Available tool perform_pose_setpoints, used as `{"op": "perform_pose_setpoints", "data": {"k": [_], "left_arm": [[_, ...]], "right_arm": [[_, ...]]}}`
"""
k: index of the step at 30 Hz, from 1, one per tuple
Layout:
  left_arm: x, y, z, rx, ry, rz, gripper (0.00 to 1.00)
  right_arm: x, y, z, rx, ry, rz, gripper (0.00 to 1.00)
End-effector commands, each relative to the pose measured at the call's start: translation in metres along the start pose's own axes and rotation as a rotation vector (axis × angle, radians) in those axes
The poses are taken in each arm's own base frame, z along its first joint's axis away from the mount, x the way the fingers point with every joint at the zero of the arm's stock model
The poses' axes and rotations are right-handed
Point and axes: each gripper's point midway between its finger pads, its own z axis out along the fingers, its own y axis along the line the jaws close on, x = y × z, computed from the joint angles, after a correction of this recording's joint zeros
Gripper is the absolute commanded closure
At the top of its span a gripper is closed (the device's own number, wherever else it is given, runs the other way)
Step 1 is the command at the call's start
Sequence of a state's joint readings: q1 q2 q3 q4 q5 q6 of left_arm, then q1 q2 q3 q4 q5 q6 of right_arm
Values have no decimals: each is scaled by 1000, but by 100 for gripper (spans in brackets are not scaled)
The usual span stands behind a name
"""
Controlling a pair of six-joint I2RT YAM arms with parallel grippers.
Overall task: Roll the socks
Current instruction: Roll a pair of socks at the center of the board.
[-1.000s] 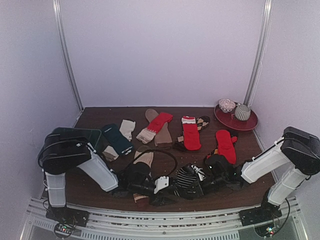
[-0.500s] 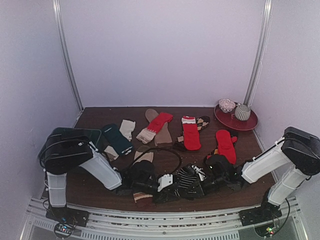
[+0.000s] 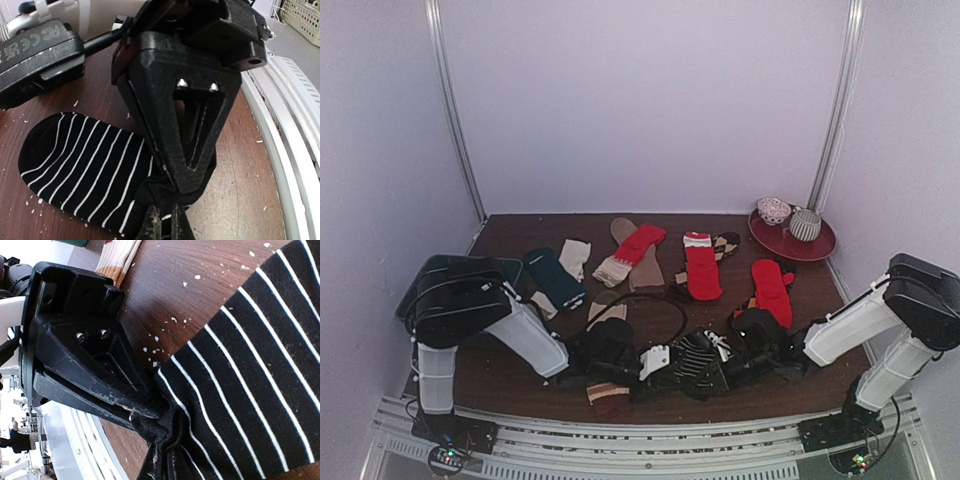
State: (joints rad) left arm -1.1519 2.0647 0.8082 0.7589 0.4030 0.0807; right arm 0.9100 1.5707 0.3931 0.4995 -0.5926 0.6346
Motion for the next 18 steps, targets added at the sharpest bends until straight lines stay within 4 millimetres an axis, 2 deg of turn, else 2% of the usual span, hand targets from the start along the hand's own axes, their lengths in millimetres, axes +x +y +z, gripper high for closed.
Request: {"op": "perform_pose_setpoints", "data": {"k": [1, 3, 4, 6, 10, 12, 15, 18], "left_arm": [[42, -2, 1, -18, 154, -107, 100], [51, 0, -2, -41, 203, -165, 100], [55, -1, -4, -44, 227, -199, 100], [63, -7, -8, -29, 269, -264, 100], [76, -18, -19, -8, 330, -392, 100], [82, -21, -22, 1, 361, -440, 100], [85, -24, -25, 13, 384, -486, 100], [87, -25, -27, 17, 394, -514, 100]], "right_arm": [[31, -28, -4, 107, 90, 75, 91], [27, -28, -6, 126, 80, 54, 82], [25, -29, -9, 143, 75, 36, 74], [13, -28, -16, 186, 42, -27, 63], [-19, -12, -42, 234, -114, -205, 58], [-33, 8, -57, 233, -226, -325, 56], [-35, 26, -68, 281, -339, -512, 55], [-30, 33, -71, 322, -398, -634, 55]]}}
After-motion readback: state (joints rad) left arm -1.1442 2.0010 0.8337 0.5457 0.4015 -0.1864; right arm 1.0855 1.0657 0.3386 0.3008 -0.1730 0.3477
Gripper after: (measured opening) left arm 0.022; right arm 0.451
